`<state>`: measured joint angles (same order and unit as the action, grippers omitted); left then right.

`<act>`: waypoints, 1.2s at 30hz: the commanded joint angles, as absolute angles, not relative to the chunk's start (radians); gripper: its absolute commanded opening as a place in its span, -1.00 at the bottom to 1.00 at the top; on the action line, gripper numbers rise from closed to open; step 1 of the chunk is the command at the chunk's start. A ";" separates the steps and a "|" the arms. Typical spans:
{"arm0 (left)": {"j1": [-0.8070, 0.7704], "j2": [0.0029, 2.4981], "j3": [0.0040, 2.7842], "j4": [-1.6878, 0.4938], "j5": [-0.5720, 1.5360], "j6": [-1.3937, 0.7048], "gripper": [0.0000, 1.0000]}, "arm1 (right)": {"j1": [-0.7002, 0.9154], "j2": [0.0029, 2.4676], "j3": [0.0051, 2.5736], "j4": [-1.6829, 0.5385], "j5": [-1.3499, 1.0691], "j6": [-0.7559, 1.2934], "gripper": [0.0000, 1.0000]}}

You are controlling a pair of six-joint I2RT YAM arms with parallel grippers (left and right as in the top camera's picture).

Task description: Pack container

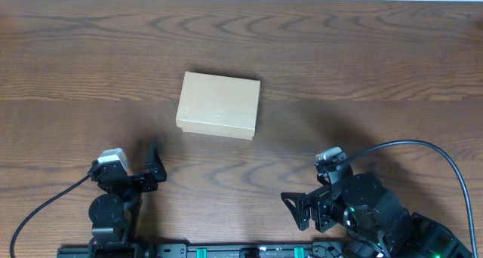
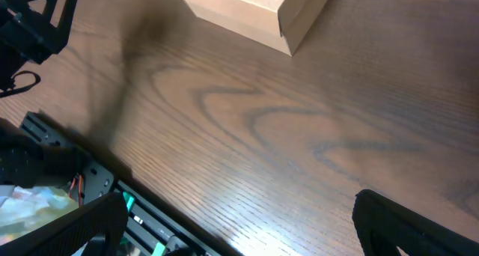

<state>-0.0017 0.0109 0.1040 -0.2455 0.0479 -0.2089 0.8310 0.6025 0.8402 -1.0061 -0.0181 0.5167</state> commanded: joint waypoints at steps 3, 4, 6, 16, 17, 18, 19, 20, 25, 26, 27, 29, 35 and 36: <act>0.001 0.005 0.075 -0.248 0.033 -0.195 0.91 | 0.841 0.603 0.837 -1.007 -0.007 0.530 0.99; 0.001 0.005 0.075 -0.248 0.033 -0.195 0.91 | 0.841 0.603 0.837 -1.007 -0.007 0.530 0.99; 0.001 0.005 0.075 -0.248 0.033 -0.195 0.91 | 0.841 0.603 0.837 -1.007 -0.007 0.530 0.98; 0.001 0.005 0.075 -0.248 0.033 -0.195 0.91 | 0.841 0.603 0.836 -1.029 0.014 0.488 0.98; 0.001 0.005 0.075 -0.248 0.033 -0.195 0.91 | 0.841 0.603 0.834 -1.026 0.044 0.485 0.99; 0.001 0.005 0.075 -0.248 0.033 -0.195 0.91 | 0.841 0.601 0.825 -1.011 0.089 0.479 0.99; 0.001 0.005 0.075 -0.248 0.033 -0.195 0.91 | 0.841 0.596 0.811 -0.988 0.123 0.454 0.98; 0.001 0.005 0.075 -0.248 0.033 -0.195 0.91 | 0.841 0.590 0.793 -0.958 0.143 0.409 0.98; 0.001 0.005 0.075 -0.248 0.033 -0.195 0.91 | 0.841 0.554 0.634 -0.742 0.154 0.096 0.98; 0.001 0.005 0.075 -0.248 0.033 -0.195 0.91 | 0.841 0.548 0.602 -0.711 0.154 0.060 0.99; 0.001 0.005 0.075 -0.248 0.033 -0.195 0.91 | 0.841 0.536 0.559 -0.674 0.154 0.025 0.98; 0.001 0.005 0.075 -0.248 0.033 -0.195 0.91 | 0.841 0.515 0.503 -0.636 0.161 -0.002 0.99; 0.001 0.005 0.075 -0.248 0.033 -0.195 0.91 | 0.835 0.406 0.336 -0.559 0.184 0.004 0.98; 0.001 0.005 0.075 -0.248 0.033 -0.195 0.91 | 0.835 0.389 0.316 -0.552 0.183 0.011 0.99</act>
